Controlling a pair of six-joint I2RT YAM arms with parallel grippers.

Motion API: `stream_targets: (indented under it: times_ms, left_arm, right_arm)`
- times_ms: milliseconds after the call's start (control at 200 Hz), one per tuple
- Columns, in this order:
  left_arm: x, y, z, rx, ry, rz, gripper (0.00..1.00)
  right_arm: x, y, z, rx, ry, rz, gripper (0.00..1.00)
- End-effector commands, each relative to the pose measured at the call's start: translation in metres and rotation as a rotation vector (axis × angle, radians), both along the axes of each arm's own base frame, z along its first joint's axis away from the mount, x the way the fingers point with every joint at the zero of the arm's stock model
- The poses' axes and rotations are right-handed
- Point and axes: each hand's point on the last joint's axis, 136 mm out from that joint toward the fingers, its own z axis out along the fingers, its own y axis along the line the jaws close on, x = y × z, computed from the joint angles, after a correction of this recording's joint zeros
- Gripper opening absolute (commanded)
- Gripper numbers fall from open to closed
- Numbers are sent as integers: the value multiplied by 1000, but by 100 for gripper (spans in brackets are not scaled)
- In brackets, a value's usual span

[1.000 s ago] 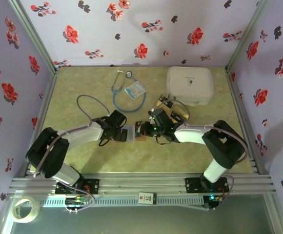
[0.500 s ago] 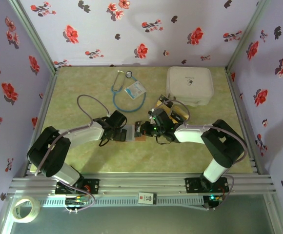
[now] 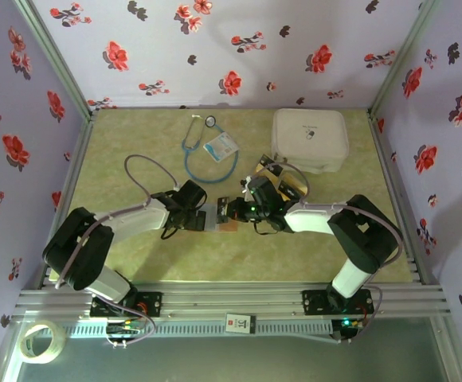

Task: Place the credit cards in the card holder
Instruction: Insert the credit card into the card slot.

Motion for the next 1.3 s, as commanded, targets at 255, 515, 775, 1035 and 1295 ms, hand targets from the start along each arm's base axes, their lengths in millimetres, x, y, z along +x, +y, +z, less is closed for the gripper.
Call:
stream_targets:
  times_ms: [255, 515, 775, 1035, 1295]
  left_arm:
    - [12, -9, 23, -1, -52, -39, 100]
    - [10, -4, 11, 37, -33, -44, 100]
    - [6, 7, 3, 73, -22, -13, 100]
    - [2, 12, -4, 93, -3, -1, 100]
    - [-2, 17, -7, 96, 2, 26, 100]
  right_arm:
    - [5, 0, 6, 70, -40, -33, 0]
    - [7, -1, 3, 109, -51, -61, 0]
    - [8, 0, -2, 143, -56, -72, 0]
    - [10, 2, -3, 160, -59, -77, 0]
    - [10, 3, -8, 168, -52, -75, 0]
